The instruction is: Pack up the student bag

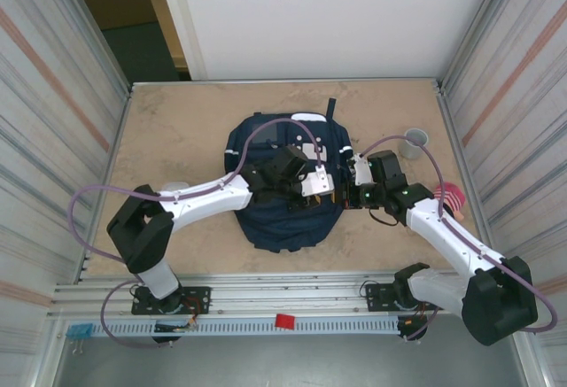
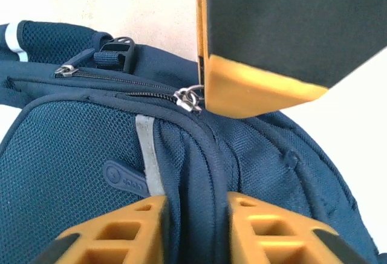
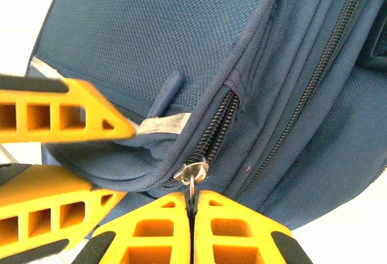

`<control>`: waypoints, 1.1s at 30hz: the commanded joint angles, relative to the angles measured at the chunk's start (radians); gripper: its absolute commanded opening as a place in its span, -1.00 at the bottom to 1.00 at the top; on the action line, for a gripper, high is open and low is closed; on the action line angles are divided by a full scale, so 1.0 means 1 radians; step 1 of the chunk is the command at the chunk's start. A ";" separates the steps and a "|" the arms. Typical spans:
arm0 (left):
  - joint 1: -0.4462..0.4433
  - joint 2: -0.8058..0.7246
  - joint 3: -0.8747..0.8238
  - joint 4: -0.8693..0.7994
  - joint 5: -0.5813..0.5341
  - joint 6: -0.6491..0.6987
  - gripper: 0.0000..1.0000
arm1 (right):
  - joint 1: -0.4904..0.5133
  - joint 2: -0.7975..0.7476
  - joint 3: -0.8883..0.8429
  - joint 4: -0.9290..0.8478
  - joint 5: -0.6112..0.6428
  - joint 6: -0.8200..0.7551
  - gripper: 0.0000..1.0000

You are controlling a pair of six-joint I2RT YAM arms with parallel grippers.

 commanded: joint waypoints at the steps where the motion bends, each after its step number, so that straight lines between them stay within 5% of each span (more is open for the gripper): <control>1: 0.014 -0.012 -0.015 0.019 -0.057 0.047 -0.72 | -0.011 -0.021 0.004 0.009 0.009 -0.005 -1.00; 5: 0.013 -0.080 -0.072 0.020 -0.028 0.080 -0.96 | -0.070 0.002 0.003 0.033 0.044 0.018 -1.00; 12: 0.015 -0.172 -0.150 -0.015 0.139 0.158 -0.97 | -0.147 0.121 0.050 0.126 0.085 0.031 -1.00; 22: 0.016 -0.209 -0.182 -0.049 0.129 0.195 -0.98 | -0.195 0.271 0.146 0.166 0.072 0.013 -1.00; 24: 0.016 -0.214 -0.183 -0.033 0.120 0.156 -0.86 | -0.192 0.265 0.137 0.180 0.031 0.013 -1.00; 26: 0.017 -0.223 -0.176 -0.018 0.101 0.088 -0.57 | -0.185 0.244 0.141 0.154 0.006 0.008 -0.50; 28: 0.022 -0.242 -0.167 -0.015 0.087 0.012 -0.19 | -0.172 0.203 0.151 0.112 0.014 0.000 -0.19; 33: 0.105 -0.306 -0.124 -0.013 0.086 -0.260 0.04 | -0.149 0.087 0.206 0.031 0.040 0.002 -0.12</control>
